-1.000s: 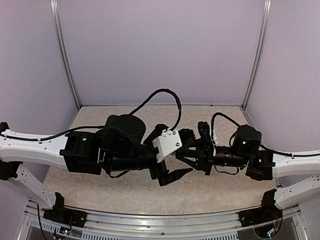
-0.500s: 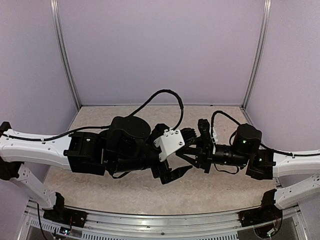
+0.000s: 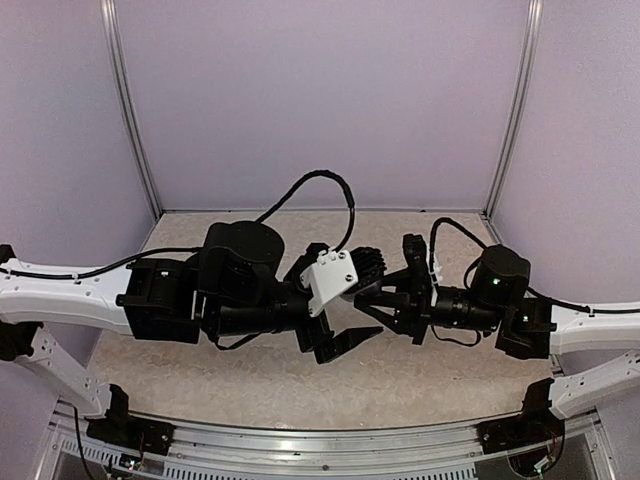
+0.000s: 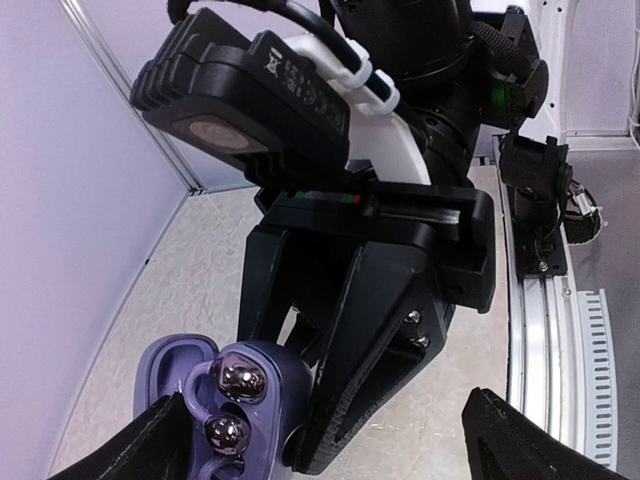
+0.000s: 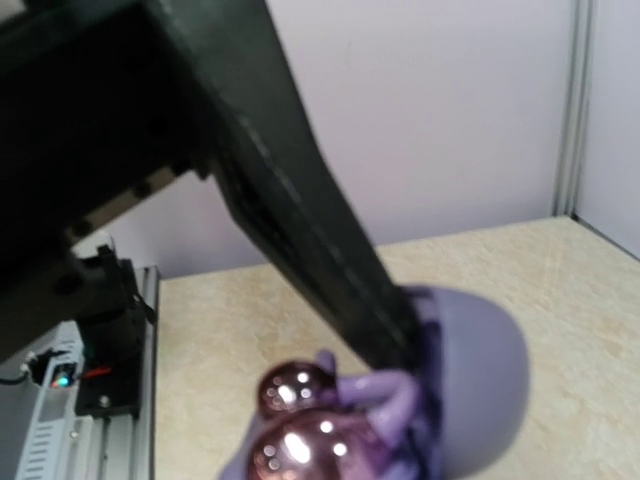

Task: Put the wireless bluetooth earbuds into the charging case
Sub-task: Adjust the right earbud in the right side groove of the charging case.

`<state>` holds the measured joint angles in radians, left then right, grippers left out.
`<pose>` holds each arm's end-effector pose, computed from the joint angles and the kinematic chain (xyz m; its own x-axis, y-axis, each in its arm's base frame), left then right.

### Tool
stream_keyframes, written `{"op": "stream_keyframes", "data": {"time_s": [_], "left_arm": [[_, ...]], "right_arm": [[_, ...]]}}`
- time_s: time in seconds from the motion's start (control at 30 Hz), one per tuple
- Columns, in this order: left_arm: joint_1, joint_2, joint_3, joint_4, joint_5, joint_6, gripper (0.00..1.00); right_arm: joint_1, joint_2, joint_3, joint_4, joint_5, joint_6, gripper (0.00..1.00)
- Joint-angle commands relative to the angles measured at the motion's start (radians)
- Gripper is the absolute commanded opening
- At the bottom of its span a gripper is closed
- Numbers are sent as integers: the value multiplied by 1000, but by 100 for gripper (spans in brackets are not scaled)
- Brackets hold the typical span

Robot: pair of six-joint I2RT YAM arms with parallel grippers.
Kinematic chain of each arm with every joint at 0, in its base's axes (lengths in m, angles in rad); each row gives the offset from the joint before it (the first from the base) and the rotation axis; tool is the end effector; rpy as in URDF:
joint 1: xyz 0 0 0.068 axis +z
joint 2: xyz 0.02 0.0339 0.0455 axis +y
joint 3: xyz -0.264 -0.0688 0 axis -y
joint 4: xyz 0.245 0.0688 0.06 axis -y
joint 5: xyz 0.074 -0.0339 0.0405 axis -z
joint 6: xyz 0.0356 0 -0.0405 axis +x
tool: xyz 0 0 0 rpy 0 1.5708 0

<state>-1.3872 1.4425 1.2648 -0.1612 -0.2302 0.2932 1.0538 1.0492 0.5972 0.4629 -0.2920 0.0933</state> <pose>0.0701 -0.3332 0.3550 0.2072 0.4254 -0.8809 0.8963 0.2782 0.3452 0.1113 0.2164 0.2905 -0.0855 0.0302 -0.9959 -0.9710 0.2213 0.0900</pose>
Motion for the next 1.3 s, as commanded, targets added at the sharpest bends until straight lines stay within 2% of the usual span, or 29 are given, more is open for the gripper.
{"op": "stream_keyframes", "data": {"time_s": [0.0,0.33,0.53,0.73,0.93,1.13,1.27], "left_arm": [[9,-49,-34,58,91,-9,92],[25,-69,-39,72,135,-23,84],[64,-95,-32,66,186,-73,72],[86,-102,-32,60,224,-107,64],[98,-96,-15,59,224,-167,55],[122,-82,15,44,224,-283,43],[135,-76,34,23,249,-351,39]], "right_arm": [[15,-22,-4,66,-49,-8,0],[15,-8,-13,88,-88,2,0],[15,-1,-21,93,-122,5,0],[15,-10,-25,97,-124,3,0],[15,-22,-23,74,-53,0,0],[15,-30,-22,37,42,-17,0],[15,-33,-18,2,74,-50,0]]}}
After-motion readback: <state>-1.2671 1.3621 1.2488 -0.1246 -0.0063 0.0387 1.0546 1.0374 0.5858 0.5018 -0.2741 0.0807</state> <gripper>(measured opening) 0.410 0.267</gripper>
